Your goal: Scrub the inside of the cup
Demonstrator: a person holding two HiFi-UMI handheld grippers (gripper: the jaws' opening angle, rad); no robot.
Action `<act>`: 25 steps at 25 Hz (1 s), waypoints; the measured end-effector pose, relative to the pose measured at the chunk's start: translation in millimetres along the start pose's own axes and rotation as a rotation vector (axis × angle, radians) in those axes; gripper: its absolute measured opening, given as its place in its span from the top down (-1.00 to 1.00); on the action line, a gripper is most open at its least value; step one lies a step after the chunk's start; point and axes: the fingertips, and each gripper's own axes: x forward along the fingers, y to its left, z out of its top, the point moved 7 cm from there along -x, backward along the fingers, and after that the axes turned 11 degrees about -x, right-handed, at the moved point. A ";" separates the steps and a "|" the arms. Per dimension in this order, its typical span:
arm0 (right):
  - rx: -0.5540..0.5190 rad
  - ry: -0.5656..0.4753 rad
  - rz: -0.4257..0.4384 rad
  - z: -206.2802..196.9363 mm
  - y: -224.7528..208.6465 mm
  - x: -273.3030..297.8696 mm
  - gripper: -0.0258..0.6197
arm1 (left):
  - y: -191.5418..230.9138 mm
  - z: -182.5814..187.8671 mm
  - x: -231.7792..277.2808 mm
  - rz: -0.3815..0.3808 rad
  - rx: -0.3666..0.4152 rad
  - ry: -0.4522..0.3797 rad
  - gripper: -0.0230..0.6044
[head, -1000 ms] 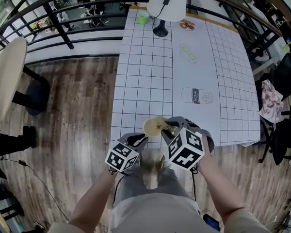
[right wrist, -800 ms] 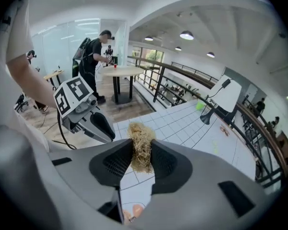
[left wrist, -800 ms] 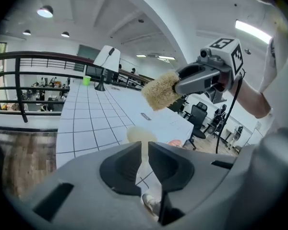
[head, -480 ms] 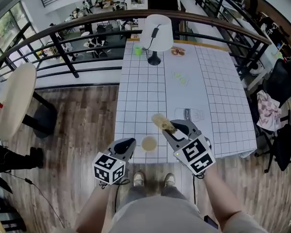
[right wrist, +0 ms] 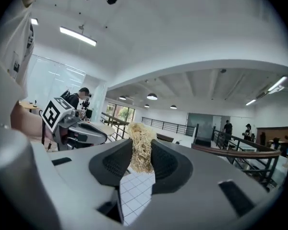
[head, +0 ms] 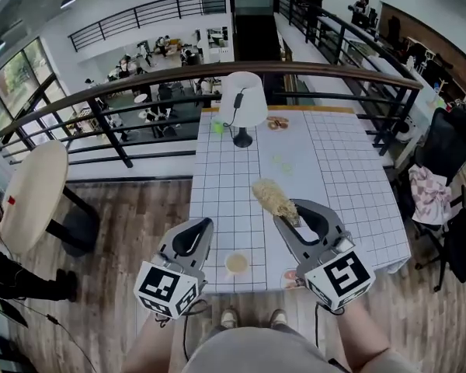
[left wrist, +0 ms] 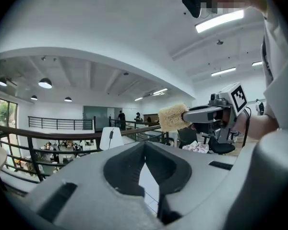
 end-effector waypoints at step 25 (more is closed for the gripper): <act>0.008 -0.114 -0.151 -0.2 5.2 -56.2 0.57 | -45.4 20.3 -5.1 0.061 0.117 -0.076 0.89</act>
